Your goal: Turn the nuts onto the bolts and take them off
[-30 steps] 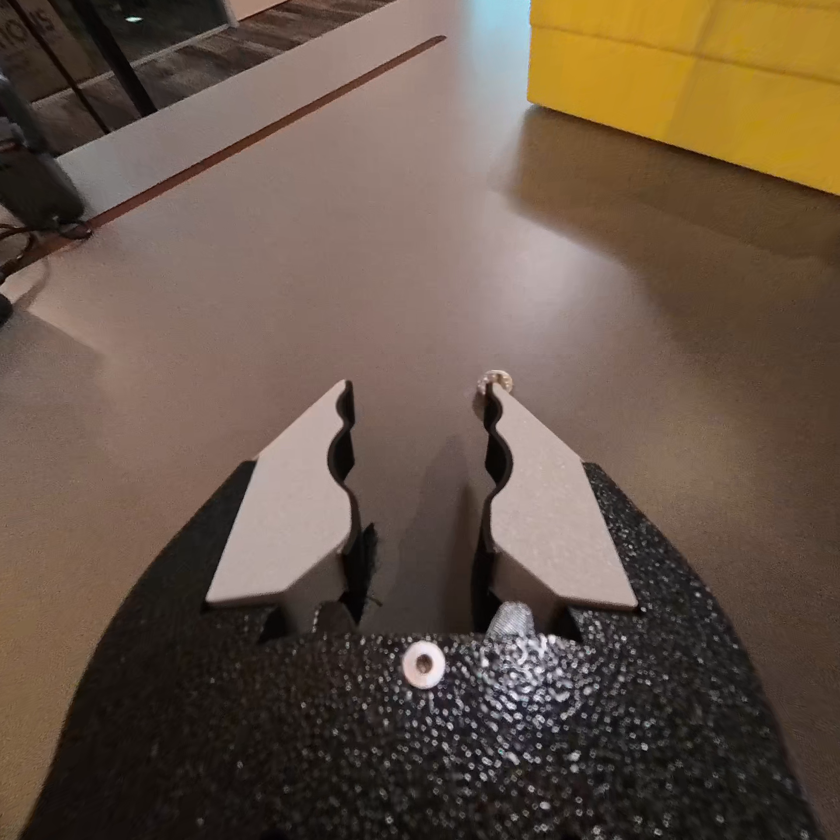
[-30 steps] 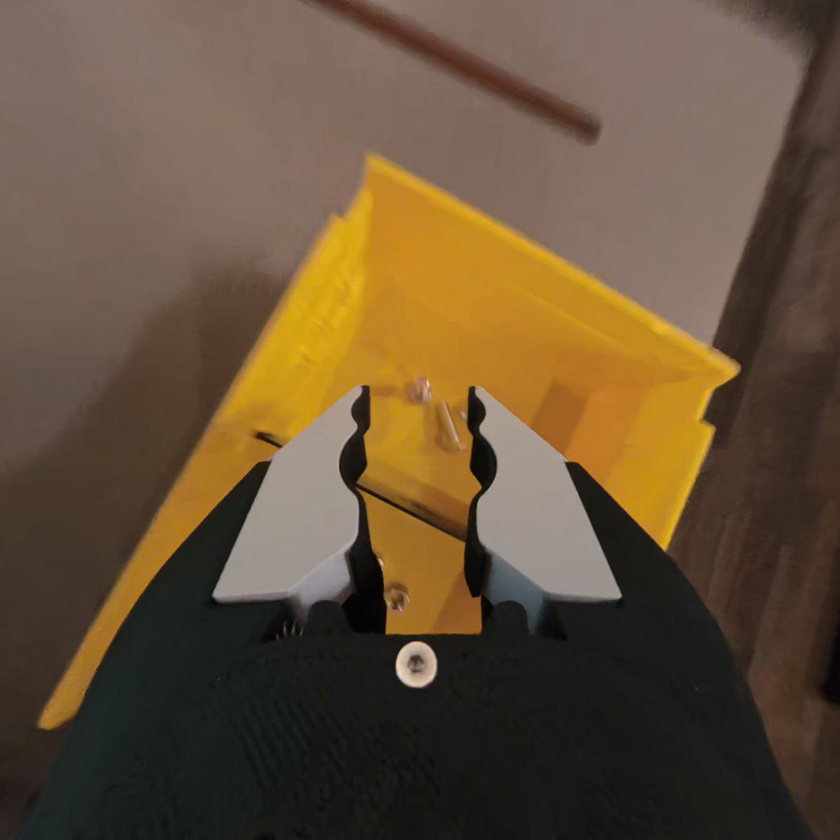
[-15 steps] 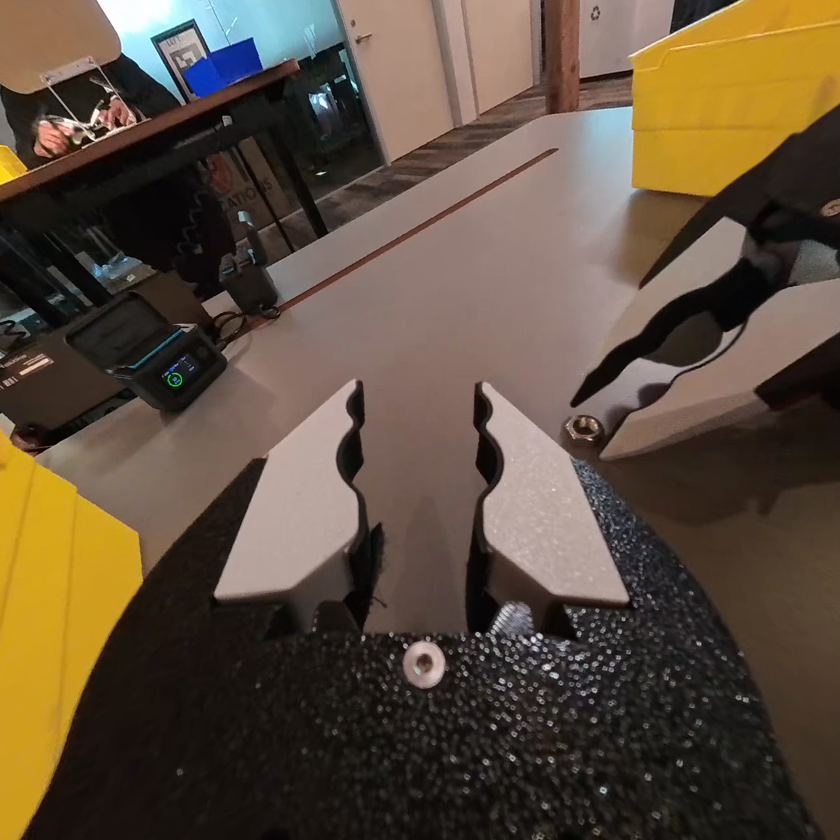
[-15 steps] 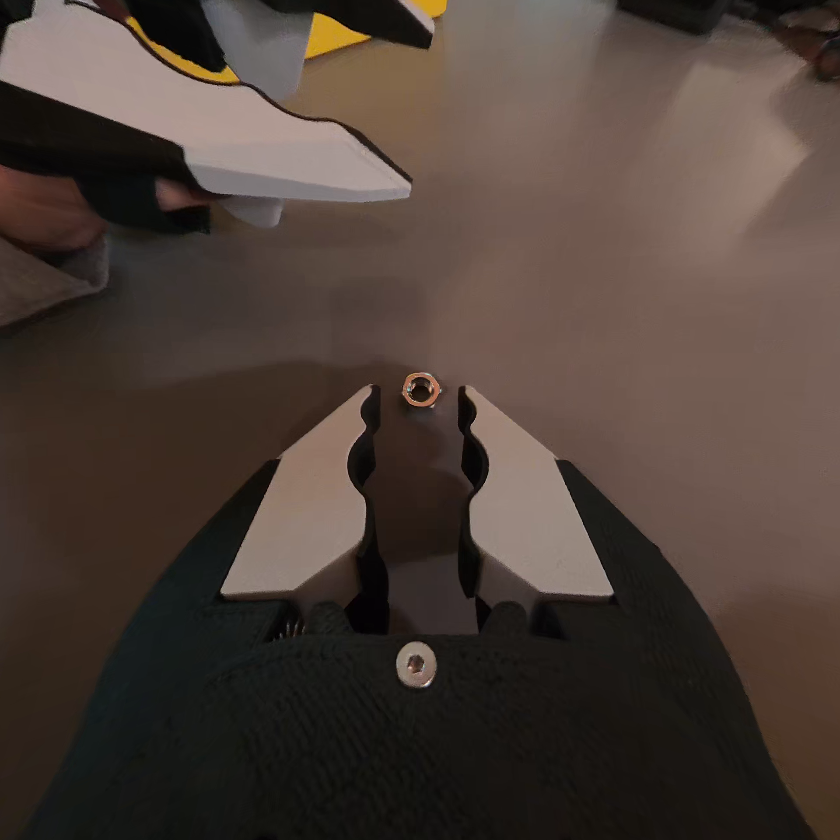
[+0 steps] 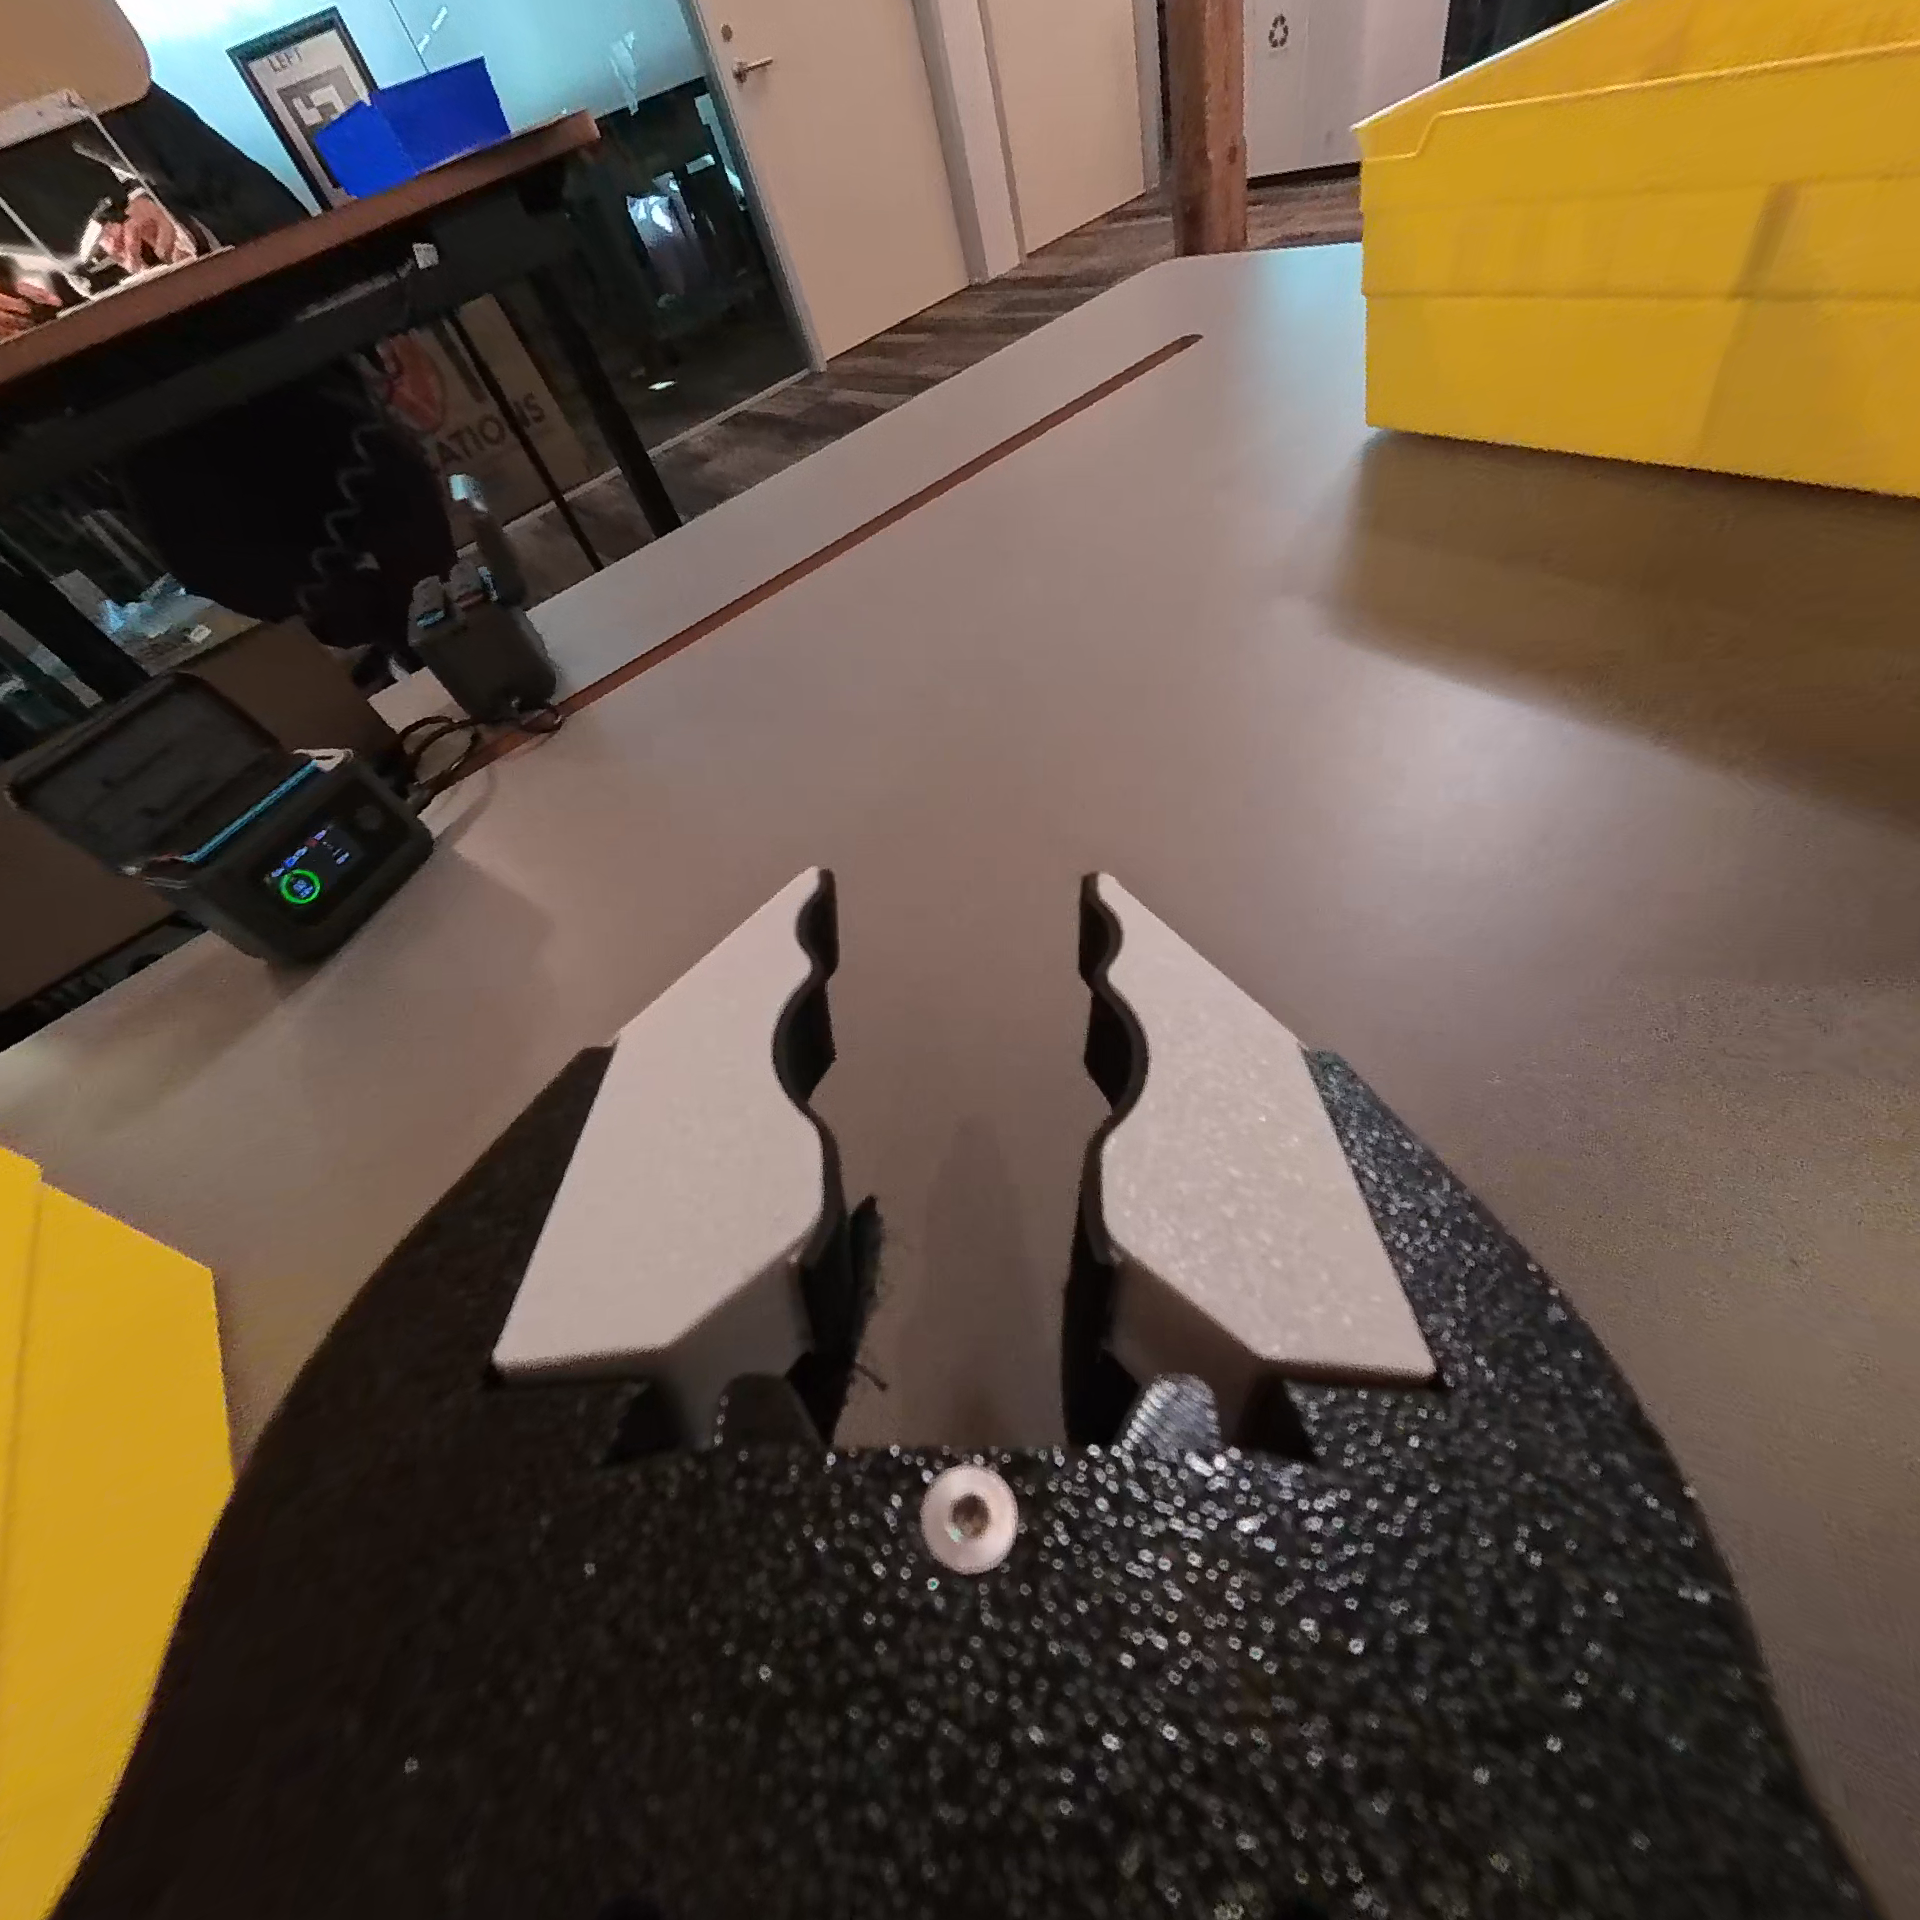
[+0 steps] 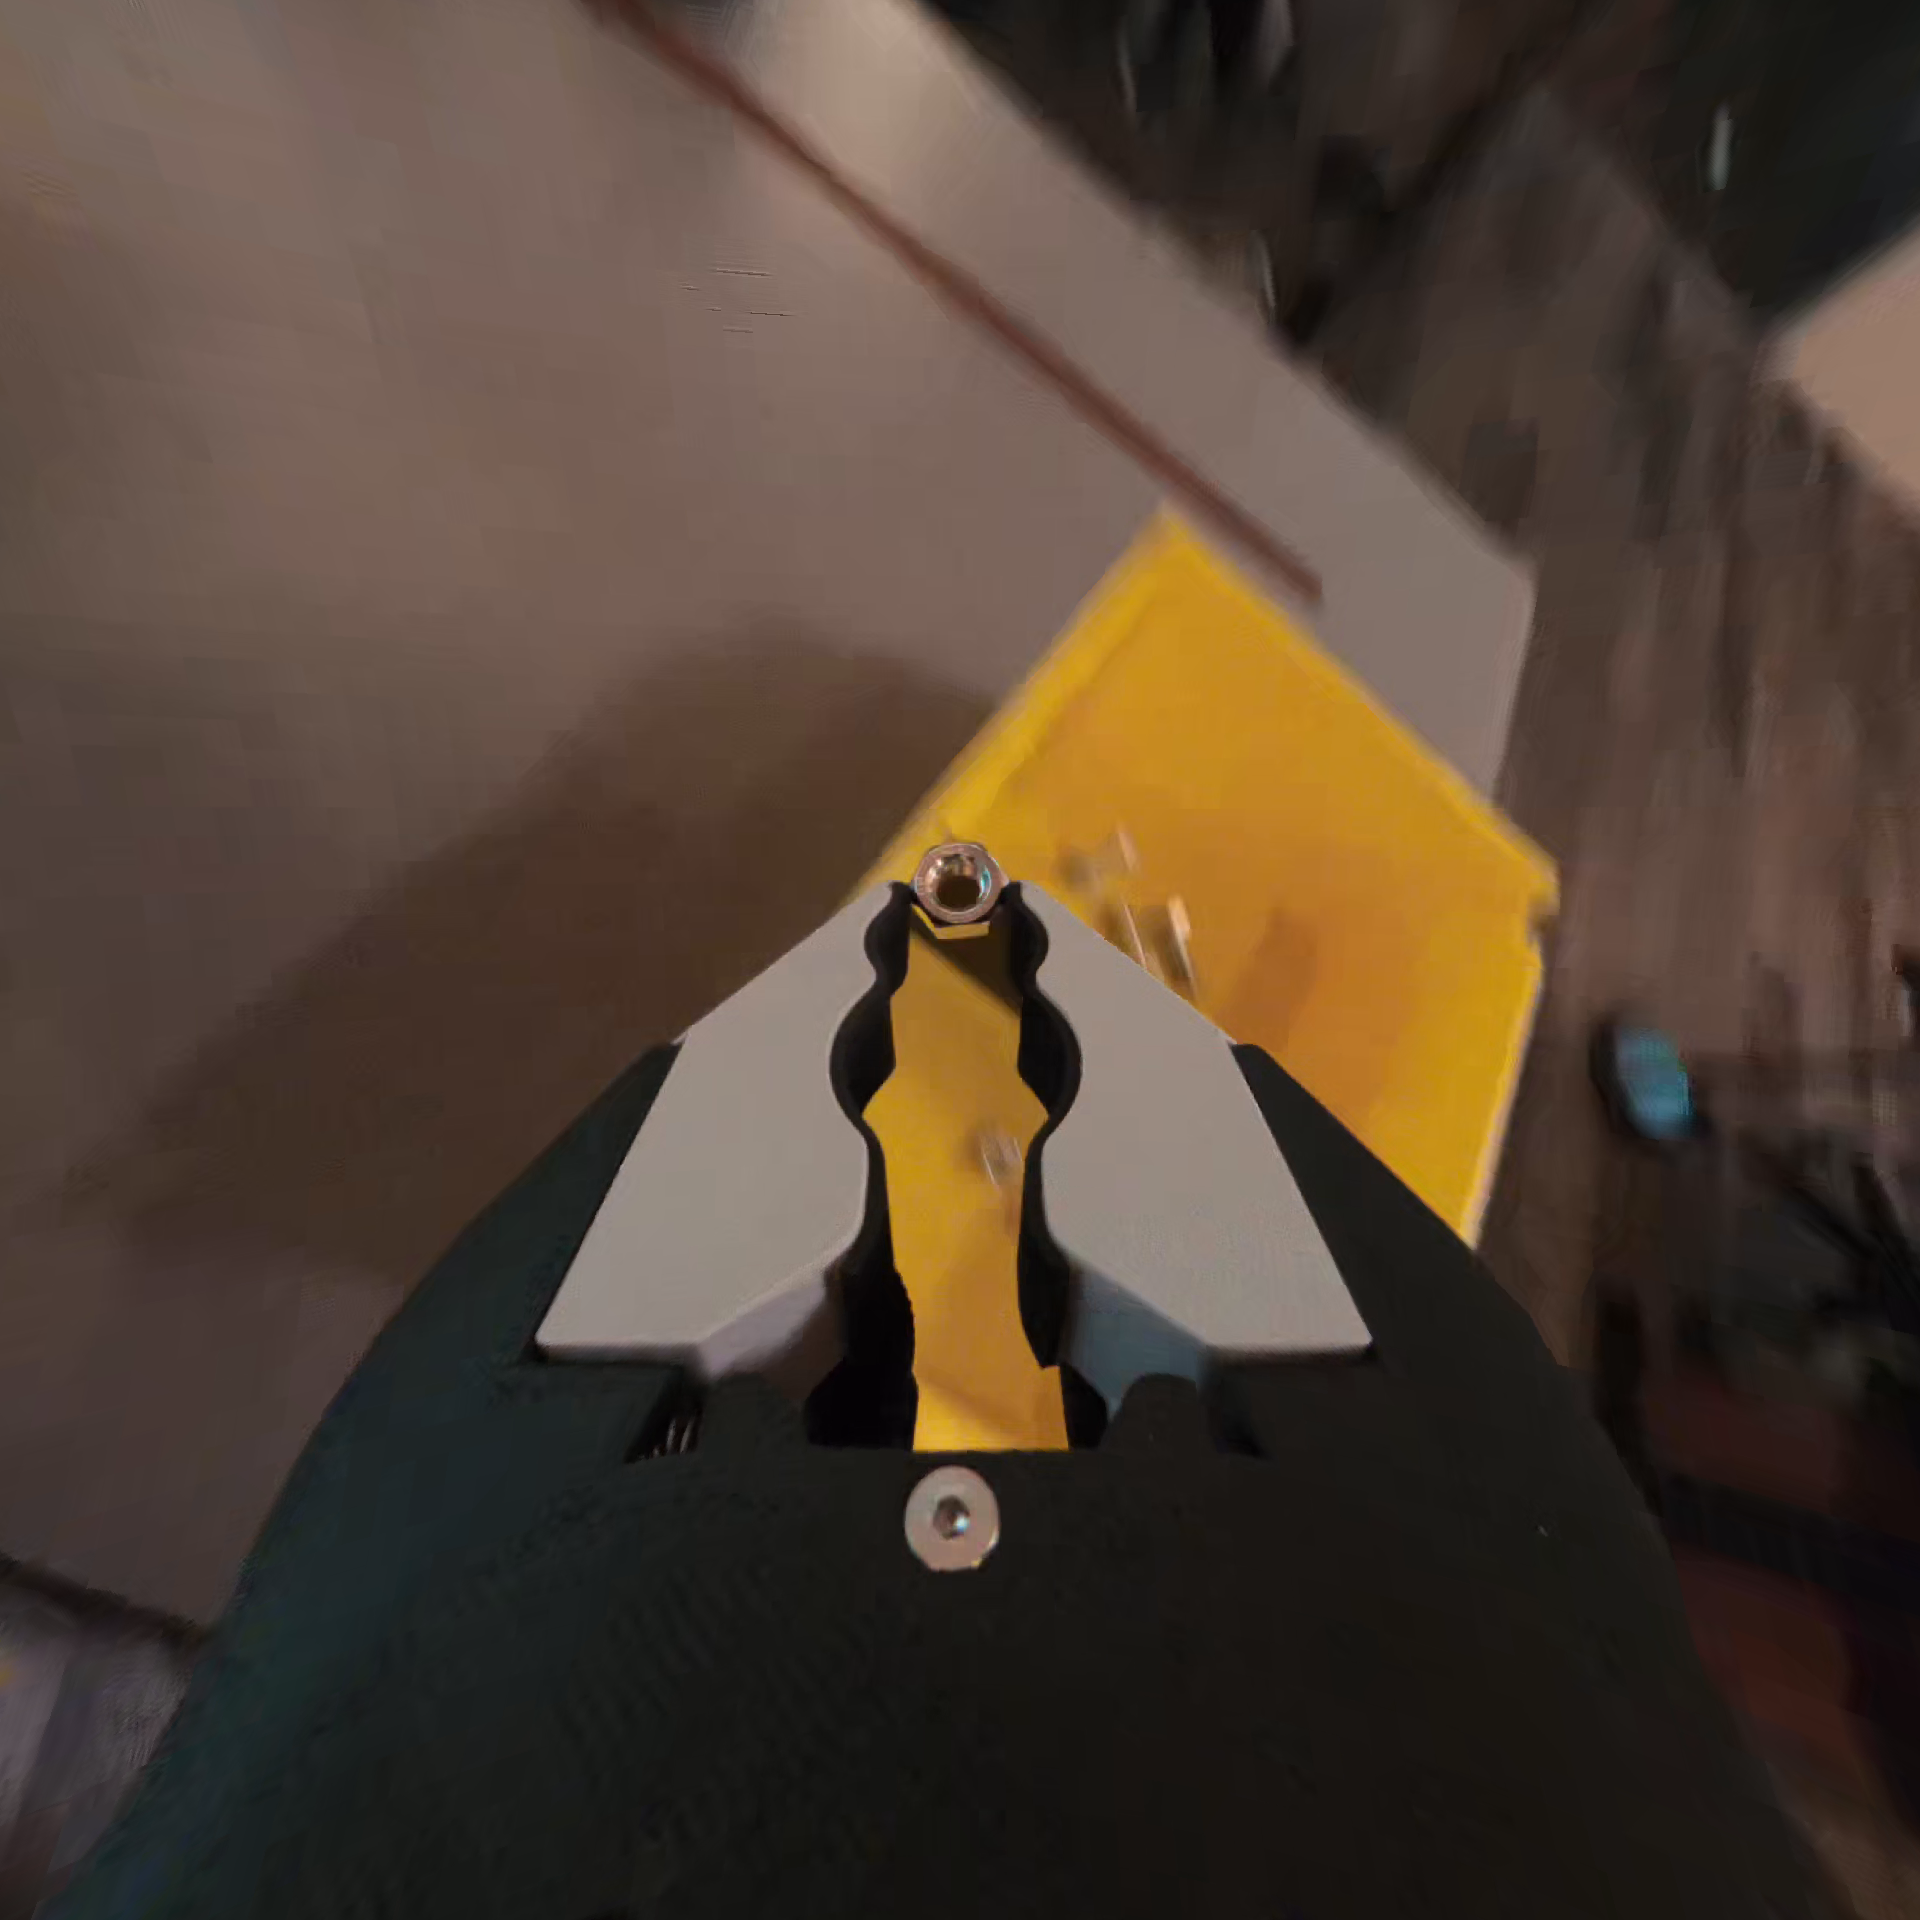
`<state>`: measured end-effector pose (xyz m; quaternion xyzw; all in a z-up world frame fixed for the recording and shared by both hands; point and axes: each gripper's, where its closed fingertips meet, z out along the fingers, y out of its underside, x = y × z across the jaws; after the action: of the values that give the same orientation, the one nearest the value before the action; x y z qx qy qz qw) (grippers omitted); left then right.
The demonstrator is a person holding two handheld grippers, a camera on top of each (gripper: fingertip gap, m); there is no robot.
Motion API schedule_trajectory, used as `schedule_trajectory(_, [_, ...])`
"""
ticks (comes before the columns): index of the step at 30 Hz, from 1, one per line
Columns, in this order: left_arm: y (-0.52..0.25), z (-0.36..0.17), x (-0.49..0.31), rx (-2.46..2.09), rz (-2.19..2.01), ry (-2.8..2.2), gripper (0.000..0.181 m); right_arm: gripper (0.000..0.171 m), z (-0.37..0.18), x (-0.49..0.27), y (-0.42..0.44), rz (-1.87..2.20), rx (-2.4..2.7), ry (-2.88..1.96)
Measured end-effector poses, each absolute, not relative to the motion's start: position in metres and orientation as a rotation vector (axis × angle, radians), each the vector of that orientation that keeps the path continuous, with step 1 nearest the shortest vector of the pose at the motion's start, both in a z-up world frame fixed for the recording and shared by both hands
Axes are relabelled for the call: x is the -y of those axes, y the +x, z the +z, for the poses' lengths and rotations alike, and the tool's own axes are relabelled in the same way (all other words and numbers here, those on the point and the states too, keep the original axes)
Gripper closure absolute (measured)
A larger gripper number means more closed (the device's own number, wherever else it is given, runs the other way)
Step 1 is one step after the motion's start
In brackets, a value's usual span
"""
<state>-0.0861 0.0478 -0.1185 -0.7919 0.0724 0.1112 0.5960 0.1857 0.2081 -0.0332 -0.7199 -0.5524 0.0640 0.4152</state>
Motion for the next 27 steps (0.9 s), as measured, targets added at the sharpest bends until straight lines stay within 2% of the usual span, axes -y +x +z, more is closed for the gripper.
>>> schedule_trajectory(1, [-0.084,-0.119,-0.049,-0.183,0.254,-1.841,0.135,0.154,-0.053,-0.219,0.209,0.1,1.387,-1.94])
schedule_trajectory(5, [-0.079,-0.124,-0.05,-0.231,0.268,-1.856,0.132,0.154,-0.118,-0.239,0.256,-0.045,1.46,-2.223])
schedule_trajectory(9, [-0.078,-0.123,-0.05,-0.242,0.262,-1.853,0.135,0.152,-0.138,-0.24,0.251,0.023,1.495,-2.291])
schedule_trajectory(11, [-0.078,-0.123,-0.049,-0.24,0.258,-1.851,0.136,0.129,-0.133,-0.24,0.248,0.03,1.492,-2.267])
schedule_trajectory(13, [-0.077,-0.121,-0.049,-0.239,0.256,-1.844,0.135,0.122,-0.102,-0.25,0.239,-0.009,1.365,-2.138])
schedule_trajectory(14, [-0.077,-0.12,-0.049,-0.239,0.256,-1.836,0.135,0.127,-0.071,-0.261,0.229,-0.018,1.209,-2.018])
schedule_trajectory(16, [-0.074,-0.117,-0.049,-0.251,0.262,-1.815,0.134,0.152,0.001,-0.247,0.181,0.255,0.975,-1.682])
schedule_trajectory(19, [-0.071,-0.118,-0.05,-0.281,0.287,-1.814,0.135,0.158,0.065,-0.166,0.104,0.755,0.903,-1.177])
schedule_trajectory(22, [-0.069,-0.123,-0.051,-0.315,0.308,-1.832,0.135,0.161,0.051,-0.115,0.054,0.905,0.9,-0.875])
schedule_trajectory(27, [-0.065,-0.126,-0.051,-0.357,0.317,-1.833,0.136,0.166,-0.027,-0.107,0.009,0.825,0.937,-0.85])
